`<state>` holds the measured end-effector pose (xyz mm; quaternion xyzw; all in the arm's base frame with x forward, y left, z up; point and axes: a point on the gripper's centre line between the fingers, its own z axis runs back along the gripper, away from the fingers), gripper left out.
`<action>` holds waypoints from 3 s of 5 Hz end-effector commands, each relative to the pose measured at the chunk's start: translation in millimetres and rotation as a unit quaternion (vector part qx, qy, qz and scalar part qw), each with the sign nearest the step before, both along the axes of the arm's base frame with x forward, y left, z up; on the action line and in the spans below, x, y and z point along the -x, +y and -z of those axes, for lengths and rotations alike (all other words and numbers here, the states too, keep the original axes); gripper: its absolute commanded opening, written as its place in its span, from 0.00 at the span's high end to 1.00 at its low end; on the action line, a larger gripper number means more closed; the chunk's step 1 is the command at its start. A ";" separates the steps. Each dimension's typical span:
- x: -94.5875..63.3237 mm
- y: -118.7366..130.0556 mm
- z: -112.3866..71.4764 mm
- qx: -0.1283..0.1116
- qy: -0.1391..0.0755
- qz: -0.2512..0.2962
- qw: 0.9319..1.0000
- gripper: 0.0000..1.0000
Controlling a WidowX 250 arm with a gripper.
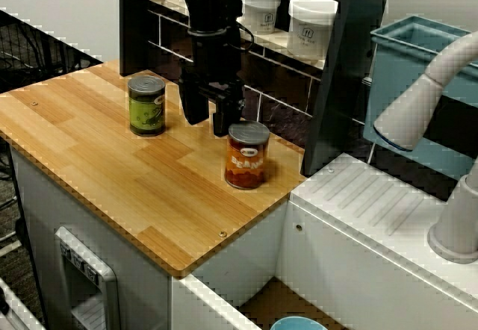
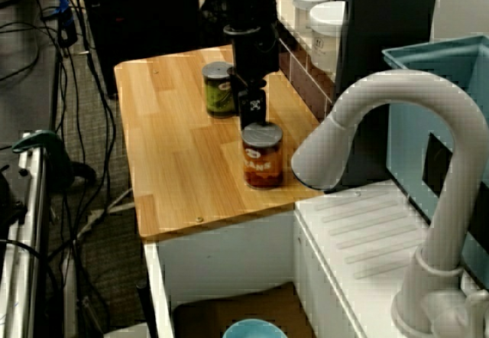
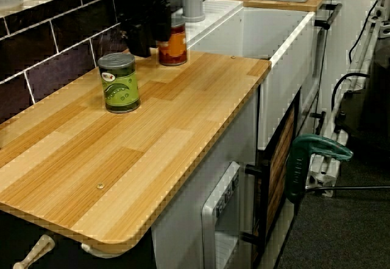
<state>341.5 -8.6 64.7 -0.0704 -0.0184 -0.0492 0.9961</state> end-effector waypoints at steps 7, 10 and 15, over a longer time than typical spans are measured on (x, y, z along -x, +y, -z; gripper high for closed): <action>44.9 -54.7 -33.2 0.026 -0.002 0.069 0.997 0.00; 39.6 17.7 -43.3 -0.044 -0.025 0.047 0.998 0.00; 11.8 71.3 -66.0 -0.043 -0.116 -0.070 0.990 0.00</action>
